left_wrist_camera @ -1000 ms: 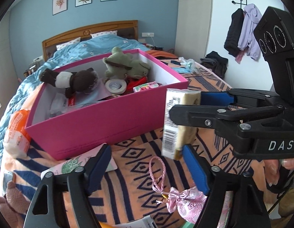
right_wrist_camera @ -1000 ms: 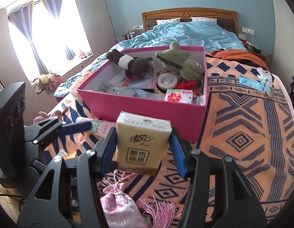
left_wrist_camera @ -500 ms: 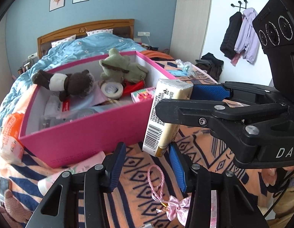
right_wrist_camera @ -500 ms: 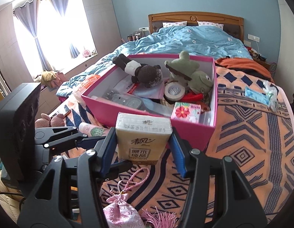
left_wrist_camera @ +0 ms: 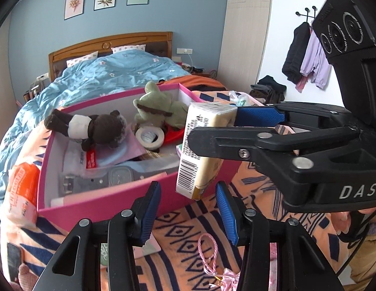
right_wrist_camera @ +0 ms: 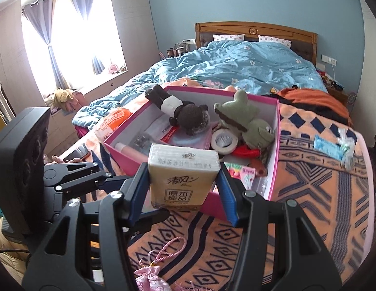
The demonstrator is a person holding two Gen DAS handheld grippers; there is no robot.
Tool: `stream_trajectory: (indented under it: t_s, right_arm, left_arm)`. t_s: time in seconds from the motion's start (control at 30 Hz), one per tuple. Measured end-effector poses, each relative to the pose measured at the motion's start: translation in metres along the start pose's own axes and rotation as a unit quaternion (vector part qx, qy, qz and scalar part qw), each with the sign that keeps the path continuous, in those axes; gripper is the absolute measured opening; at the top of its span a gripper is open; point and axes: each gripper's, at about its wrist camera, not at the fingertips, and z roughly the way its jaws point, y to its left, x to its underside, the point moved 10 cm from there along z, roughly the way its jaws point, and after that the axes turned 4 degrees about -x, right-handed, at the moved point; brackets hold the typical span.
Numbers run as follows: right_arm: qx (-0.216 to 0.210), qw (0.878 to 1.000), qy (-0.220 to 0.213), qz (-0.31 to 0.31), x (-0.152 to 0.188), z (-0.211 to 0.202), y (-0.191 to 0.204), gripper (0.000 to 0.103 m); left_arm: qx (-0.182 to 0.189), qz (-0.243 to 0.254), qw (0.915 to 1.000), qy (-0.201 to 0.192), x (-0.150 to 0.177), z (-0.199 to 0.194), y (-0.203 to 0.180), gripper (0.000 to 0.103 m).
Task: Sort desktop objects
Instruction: 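Carry the tissue pack with the right gripper over the pink box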
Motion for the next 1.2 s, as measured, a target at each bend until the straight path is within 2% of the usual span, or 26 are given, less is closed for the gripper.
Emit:
stream_trajectory:
  t_s: [0.33, 0.47, 0.6, 0.73, 1.0, 1.2]
  right_arm:
    - [0.003, 1.0, 0.007, 0.001, -0.023, 0.011, -0.008, 0.056]
    - [0.006, 1.0, 0.013, 0.0, -0.027, 0.019, -0.01, 0.056]
    - [0.006, 1.0, 0.018, 0.0, -0.027, 0.025, -0.011, 0.056]
    - [0.006, 1.0, 0.025, 0.007, -0.025, 0.031, -0.013, 0.056]
    - [-0.023, 0.999, 0.031, 0.022, -0.023, 0.032, -0.012, 0.055]
    - [-0.043, 0.998, 0.028, 0.046, -0.026, 0.037, -0.021, 0.055]
  left_arm:
    - [0.0, 0.009, 1.0, -0.001, -0.02, 0.007, 0.005, 0.047]
    - [0.002, 0.007, 1.0, 0.004, -0.022, 0.014, 0.007, 0.035]
    - [0.004, 0.004, 0.9999, 0.009, -0.021, 0.02, 0.011, 0.03]
    - [0.006, 0.009, 0.9999, 0.007, -0.021, 0.022, 0.01, 0.029]
    - [0.043, 0.0, 0.9989, 0.018, -0.024, 0.026, 0.013, 0.028]
    - [0.044, -0.007, 0.9987, 0.025, -0.029, 0.032, 0.017, 0.028]
